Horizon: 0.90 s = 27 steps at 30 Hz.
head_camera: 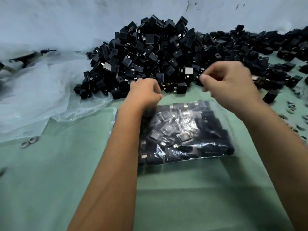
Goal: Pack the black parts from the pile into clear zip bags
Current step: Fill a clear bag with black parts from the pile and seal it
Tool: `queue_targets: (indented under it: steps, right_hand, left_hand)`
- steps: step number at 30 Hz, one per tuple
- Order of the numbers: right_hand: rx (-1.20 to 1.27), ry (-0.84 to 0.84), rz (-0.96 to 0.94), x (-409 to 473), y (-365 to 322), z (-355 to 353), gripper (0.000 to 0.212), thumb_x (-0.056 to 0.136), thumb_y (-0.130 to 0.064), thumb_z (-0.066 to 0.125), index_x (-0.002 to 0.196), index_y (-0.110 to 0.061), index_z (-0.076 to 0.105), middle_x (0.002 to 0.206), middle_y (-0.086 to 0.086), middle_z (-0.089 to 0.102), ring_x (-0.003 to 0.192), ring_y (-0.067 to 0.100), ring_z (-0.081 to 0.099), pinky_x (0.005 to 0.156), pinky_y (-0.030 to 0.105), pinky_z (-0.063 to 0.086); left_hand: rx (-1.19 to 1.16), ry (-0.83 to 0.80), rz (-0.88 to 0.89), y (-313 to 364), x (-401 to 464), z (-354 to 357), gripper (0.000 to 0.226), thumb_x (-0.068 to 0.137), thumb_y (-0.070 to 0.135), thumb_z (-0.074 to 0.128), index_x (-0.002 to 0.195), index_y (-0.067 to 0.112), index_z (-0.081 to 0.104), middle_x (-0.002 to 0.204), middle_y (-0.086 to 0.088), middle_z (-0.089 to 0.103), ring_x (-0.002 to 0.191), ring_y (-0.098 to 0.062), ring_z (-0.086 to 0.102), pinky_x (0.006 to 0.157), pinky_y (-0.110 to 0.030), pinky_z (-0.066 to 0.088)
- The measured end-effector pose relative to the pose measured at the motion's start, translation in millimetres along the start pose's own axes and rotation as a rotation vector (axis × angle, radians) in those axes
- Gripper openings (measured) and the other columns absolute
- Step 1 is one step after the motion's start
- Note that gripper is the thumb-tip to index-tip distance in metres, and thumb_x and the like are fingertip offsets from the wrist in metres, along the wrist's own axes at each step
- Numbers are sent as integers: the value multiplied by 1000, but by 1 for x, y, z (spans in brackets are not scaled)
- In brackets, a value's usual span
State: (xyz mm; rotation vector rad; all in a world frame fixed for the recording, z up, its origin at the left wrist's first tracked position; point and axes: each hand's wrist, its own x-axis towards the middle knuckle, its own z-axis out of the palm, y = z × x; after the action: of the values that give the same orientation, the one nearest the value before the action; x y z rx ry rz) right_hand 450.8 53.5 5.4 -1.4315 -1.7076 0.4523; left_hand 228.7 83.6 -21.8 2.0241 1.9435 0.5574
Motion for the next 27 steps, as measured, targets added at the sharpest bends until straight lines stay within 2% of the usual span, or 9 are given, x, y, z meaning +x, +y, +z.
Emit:
queue_targets:
  steps: [3,5,7,11,14,17,22,25,27]
  right_hand:
    - [-224,-248,-103,25,-30,33,9,95,-30,68,98,-25,75,83,-9,73,80,10,68,69,24,49]
    - [-377,-384,-208,37,-40,63,21,95,-26,67,116,-23,71,103,-1,73,101,21,67,86,31,53]
    - [-492,-485,-303,45,-44,90,41,95,-23,65,136,-21,59,127,7,63,120,29,56,102,39,47]
    - [-621,-563,-398,62,-43,119,55,93,-25,65,145,-21,50,145,10,42,127,34,40,110,39,38]
    - [-767,-589,-422,67,-46,131,30,91,-30,68,120,-21,66,138,8,40,116,33,45,104,39,43]
    - [-722,-599,-334,65,-44,139,23,88,-34,76,101,-18,66,131,5,34,86,30,56,84,40,51]
    - [-699,-617,-248,65,-36,136,33,90,-41,76,112,-17,69,127,8,47,106,33,59,85,36,48]
    - [-609,-567,-284,68,-34,117,15,87,-30,76,96,-21,69,104,3,68,101,27,66,84,32,54]
    - [-437,-423,-232,65,-27,94,14,86,-24,70,100,-21,74,92,-4,72,89,18,67,77,21,54]
  left_hand:
    - [-40,-18,-132,-11,0,-6,18,98,16,57,91,26,69,121,-12,65,123,-34,54,106,-44,46]
    - [-81,-29,-148,-14,-1,-8,27,95,7,54,81,27,67,97,-7,66,97,-27,61,80,-32,53]
    - [-116,-29,-149,-15,-3,-11,31,92,0,51,81,23,69,87,-5,64,80,-22,58,63,-29,45]
    - [-126,27,-146,-21,-3,-15,32,85,-6,45,89,12,71,99,-8,67,94,-30,61,77,-36,48]
    - [-200,48,-180,-27,0,-15,37,80,-11,43,73,19,64,80,-1,61,83,-26,56,69,-30,41]
    - [-268,84,-219,-27,2,-11,33,78,-10,44,74,16,63,83,-4,63,82,-25,58,67,-29,43]
    - [-321,211,-255,-15,0,-9,31,80,-2,50,81,23,67,90,2,67,85,-18,62,66,-27,44]
    - [-326,229,-233,-7,-1,-9,33,77,-2,49,82,25,67,88,5,66,84,-16,61,63,-24,42]
    - [-320,240,-190,0,0,-7,31,78,-1,50,84,24,67,88,4,66,87,-20,62,69,-27,45]
